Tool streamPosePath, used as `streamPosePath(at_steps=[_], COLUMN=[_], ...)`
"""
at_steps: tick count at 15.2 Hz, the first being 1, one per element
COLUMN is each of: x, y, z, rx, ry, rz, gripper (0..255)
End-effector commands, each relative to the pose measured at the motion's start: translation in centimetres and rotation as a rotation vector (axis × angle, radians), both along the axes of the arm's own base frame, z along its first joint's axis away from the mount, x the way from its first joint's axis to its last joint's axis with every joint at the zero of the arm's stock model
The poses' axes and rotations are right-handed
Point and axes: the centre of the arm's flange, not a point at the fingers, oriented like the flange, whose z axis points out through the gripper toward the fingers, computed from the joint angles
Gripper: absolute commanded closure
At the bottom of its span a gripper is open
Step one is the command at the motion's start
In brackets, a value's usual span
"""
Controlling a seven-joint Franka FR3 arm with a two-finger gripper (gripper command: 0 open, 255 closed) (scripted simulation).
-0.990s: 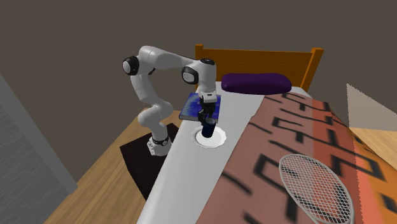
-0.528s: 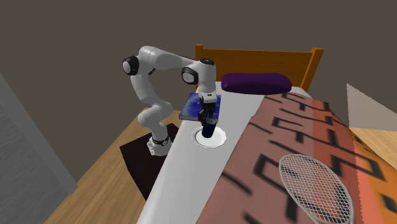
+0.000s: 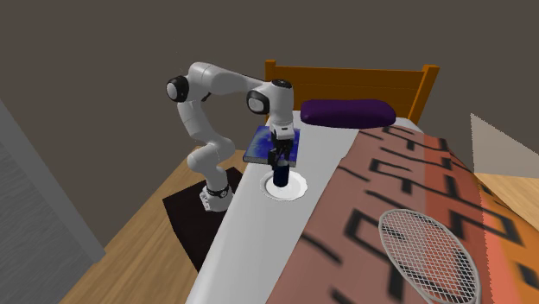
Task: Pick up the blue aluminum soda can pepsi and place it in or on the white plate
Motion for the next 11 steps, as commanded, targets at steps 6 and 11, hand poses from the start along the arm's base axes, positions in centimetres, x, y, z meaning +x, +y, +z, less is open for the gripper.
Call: streamPosePath(at_steps=[6,11], x=[0.0,0.0], y=[-0.1,-0.1], z=[4.4,4.4], rx=[0.000,0.000], ry=[0.000,0.000], rz=[0.000,0.000], gripper=[0,0])
